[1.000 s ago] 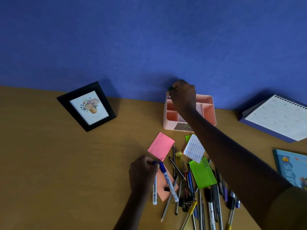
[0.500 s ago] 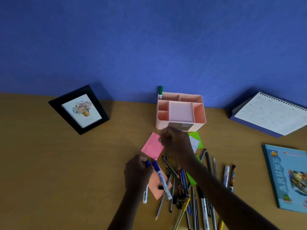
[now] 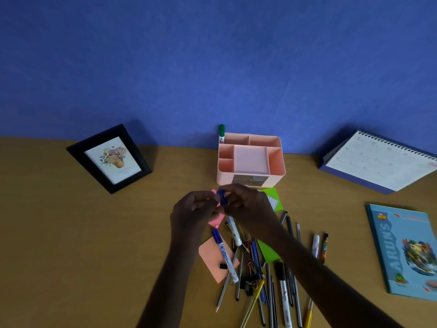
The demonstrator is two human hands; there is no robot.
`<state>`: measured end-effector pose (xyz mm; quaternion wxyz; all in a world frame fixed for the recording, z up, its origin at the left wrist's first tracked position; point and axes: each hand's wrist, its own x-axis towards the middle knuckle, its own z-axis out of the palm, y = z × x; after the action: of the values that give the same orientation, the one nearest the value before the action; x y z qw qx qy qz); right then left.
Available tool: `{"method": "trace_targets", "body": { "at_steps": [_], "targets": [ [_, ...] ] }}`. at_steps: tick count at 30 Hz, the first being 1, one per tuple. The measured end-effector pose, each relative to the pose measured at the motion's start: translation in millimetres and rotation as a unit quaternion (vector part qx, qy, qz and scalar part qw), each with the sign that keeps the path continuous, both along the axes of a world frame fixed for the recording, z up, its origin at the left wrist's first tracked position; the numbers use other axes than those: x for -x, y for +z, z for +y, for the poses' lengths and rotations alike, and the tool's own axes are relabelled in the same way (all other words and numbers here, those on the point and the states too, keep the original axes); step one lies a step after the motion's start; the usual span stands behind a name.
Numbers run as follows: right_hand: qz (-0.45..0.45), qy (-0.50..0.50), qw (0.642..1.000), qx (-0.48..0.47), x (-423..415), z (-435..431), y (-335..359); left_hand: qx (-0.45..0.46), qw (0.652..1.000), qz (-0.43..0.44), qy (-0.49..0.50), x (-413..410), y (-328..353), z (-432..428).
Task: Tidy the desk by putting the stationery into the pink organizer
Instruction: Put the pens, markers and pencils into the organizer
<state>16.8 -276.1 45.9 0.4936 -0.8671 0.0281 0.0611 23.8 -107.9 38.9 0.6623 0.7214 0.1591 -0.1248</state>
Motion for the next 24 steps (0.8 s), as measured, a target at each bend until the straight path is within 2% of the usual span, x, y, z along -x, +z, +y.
{"method": "trace_targets", "body": {
  "at_steps": [1, 4, 6, 9, 15, 20, 24],
  "targets": [
    [-0.012, -0.010, 1.000, 0.009, -6, -4, 5, -0.031, 0.999, -0.003, 0.010, 2, -4, 1],
    [-0.059, -0.055, 0.997, 0.018, -32, -17, 23, -0.241, 0.970, 0.007, -0.042, 13, -31, 4],
    [-0.105, -0.102, 0.988, 0.050, -57, -26, 35, -0.305, 0.949, 0.028, -0.070, 25, -45, 4],
    [-0.173, -0.162, 0.969, 0.067, -95, -36, 45, -0.337, 0.933, 0.074, -0.102, 41, -53, -2],
    [-0.240, -0.205, 0.947, 0.054, -150, -40, 49, -0.355, 0.927, 0.073, -0.094, 53, -63, -16],
    [-0.272, -0.198, 0.939, 0.071, -172, -37, 35, -0.353, 0.930, 0.062, -0.084, 51, -65, -19],
    [-0.245, -0.185, 0.948, 0.088, -184, -33, 17, -0.329, 0.939, 0.062, -0.083, 52, -67, -16]
  ]
}}
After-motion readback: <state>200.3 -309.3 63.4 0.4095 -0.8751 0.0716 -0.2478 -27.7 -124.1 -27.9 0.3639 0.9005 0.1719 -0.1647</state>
